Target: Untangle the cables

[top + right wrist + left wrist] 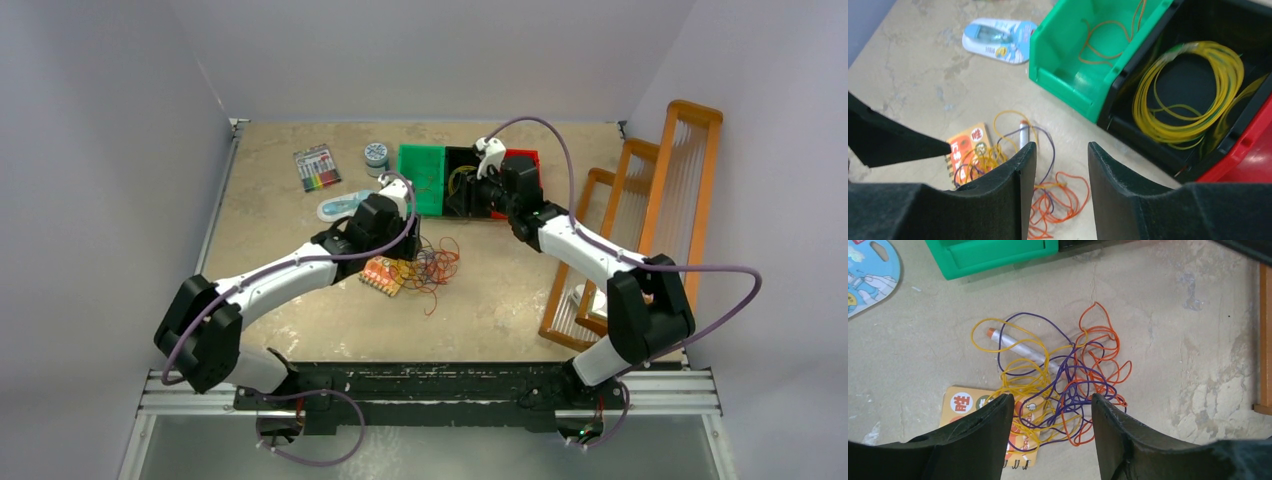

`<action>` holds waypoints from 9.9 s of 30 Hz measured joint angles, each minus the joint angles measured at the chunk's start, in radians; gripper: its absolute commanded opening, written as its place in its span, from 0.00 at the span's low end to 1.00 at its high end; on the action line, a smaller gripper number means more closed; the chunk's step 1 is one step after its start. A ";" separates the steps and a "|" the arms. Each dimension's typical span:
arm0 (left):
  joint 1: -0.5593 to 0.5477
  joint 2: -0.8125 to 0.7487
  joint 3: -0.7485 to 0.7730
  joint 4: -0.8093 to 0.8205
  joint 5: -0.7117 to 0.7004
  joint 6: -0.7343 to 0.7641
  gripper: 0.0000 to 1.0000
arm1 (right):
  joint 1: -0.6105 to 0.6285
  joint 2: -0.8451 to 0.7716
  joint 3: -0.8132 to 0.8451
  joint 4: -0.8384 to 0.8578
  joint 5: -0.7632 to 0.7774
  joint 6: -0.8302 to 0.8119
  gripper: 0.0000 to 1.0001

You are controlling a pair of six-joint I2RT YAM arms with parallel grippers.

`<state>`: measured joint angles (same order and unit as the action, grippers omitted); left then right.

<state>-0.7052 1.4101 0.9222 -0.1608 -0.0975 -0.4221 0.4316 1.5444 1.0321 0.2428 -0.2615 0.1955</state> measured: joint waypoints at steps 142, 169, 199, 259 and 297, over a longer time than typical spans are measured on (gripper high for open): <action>0.011 -0.308 -0.168 0.032 -0.383 -0.138 0.48 | 0.314 0.071 -0.204 0.151 -0.222 -0.362 0.36; 0.018 -0.456 -0.363 0.372 -0.238 -0.089 0.58 | 0.315 -0.108 0.018 -0.036 -0.033 -0.259 0.00; -0.038 0.059 -0.642 1.590 0.019 0.172 0.62 | 0.294 -0.118 0.132 -0.147 -0.051 -0.071 0.00; -0.042 0.497 -0.609 1.682 0.065 0.118 0.09 | 0.289 -0.415 0.467 -0.154 0.500 -0.352 0.00; -0.043 -0.171 -0.249 0.492 -0.365 -0.161 0.50 | -0.048 -0.198 0.452 -0.216 0.429 -0.174 0.00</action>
<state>-0.7483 1.2392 0.6735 0.3309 -0.4622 -0.5835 0.3840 1.3460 1.4837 0.0273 0.1673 0.0219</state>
